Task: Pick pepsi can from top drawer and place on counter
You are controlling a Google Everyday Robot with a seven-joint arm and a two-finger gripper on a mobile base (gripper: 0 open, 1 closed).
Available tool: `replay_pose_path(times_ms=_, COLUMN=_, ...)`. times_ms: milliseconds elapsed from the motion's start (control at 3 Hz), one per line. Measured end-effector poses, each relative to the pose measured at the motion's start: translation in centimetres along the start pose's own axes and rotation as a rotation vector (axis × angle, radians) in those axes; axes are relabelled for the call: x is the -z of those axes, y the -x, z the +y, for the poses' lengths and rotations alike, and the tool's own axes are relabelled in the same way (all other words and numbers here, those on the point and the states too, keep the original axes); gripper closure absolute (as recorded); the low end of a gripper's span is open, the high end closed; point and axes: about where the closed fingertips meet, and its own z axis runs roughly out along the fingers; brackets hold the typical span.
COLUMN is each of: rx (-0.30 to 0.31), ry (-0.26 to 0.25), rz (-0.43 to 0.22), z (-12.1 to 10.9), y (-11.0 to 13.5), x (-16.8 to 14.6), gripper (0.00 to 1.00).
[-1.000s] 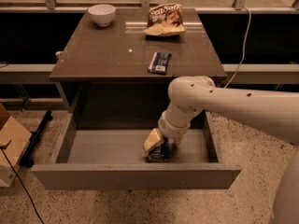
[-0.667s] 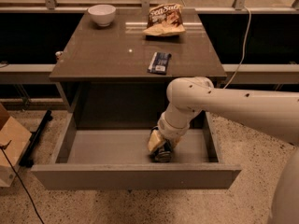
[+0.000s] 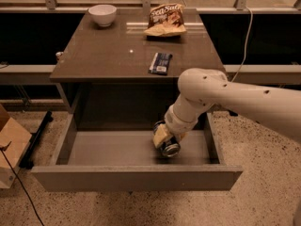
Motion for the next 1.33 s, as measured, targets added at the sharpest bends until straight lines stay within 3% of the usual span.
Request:
replay_pose_path(times_ms=333, rx=0.135, ry=0.031, rz=-0.030, z=0.6, y=-0.2, x=4.5, gripper=1.00)
replay_pose_path(times_ms=667, rx=0.285, ry=0.009, rz=-0.056, z=1.1, y=-0.1, x=10.3, gripper=1.00)
replay_pose_path(times_ms=1000, rx=0.422, ry=-0.055, rz=-0.131, z=1.5, y=1.5, x=16.8, gripper=1.00)
replay_pose_path(times_ms=1333, rx=0.543, ry=-0.120, rz=-0.221, z=2.2, y=4.7, x=22.2, gripper=1.00)
